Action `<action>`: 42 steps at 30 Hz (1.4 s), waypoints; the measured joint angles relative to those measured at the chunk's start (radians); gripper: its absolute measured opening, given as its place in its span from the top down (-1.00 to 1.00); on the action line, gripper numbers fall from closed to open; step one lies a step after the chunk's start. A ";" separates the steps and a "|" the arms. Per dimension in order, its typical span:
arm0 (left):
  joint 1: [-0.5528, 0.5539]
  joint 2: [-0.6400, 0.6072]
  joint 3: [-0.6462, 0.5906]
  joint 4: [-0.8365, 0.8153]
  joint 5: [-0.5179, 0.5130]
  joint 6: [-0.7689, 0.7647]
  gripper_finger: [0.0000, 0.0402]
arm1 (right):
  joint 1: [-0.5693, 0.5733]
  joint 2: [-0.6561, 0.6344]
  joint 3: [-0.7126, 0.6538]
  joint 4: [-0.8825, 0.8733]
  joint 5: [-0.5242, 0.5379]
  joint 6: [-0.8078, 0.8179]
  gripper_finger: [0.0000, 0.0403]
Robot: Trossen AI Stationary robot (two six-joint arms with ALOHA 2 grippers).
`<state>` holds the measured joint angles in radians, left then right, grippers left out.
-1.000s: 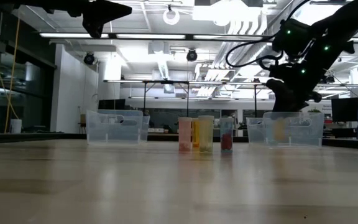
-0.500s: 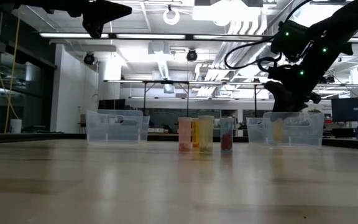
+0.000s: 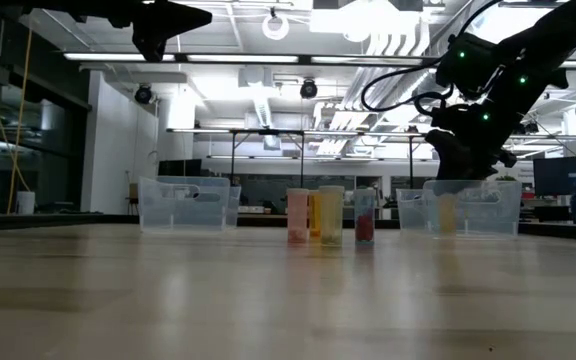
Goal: Pick and place medicine bottles into bin by pill shape (circle, oval)
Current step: Put the small orange tablet bottle into the right transparent bin, then put the top yellow tablet bottle into the right transparent bin
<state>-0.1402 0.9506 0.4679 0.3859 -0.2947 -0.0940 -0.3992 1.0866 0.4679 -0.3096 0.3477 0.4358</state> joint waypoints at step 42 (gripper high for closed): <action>0.000 0.000 0.000 0.000 -0.004 0.019 0.03 | 0.368 -0.117 -0.104 0.785 -0.252 -0.255 0.11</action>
<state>-0.1402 0.9508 0.4679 0.3859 -0.2989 -0.0753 -0.0317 0.9695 0.3637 0.4759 0.0959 0.1809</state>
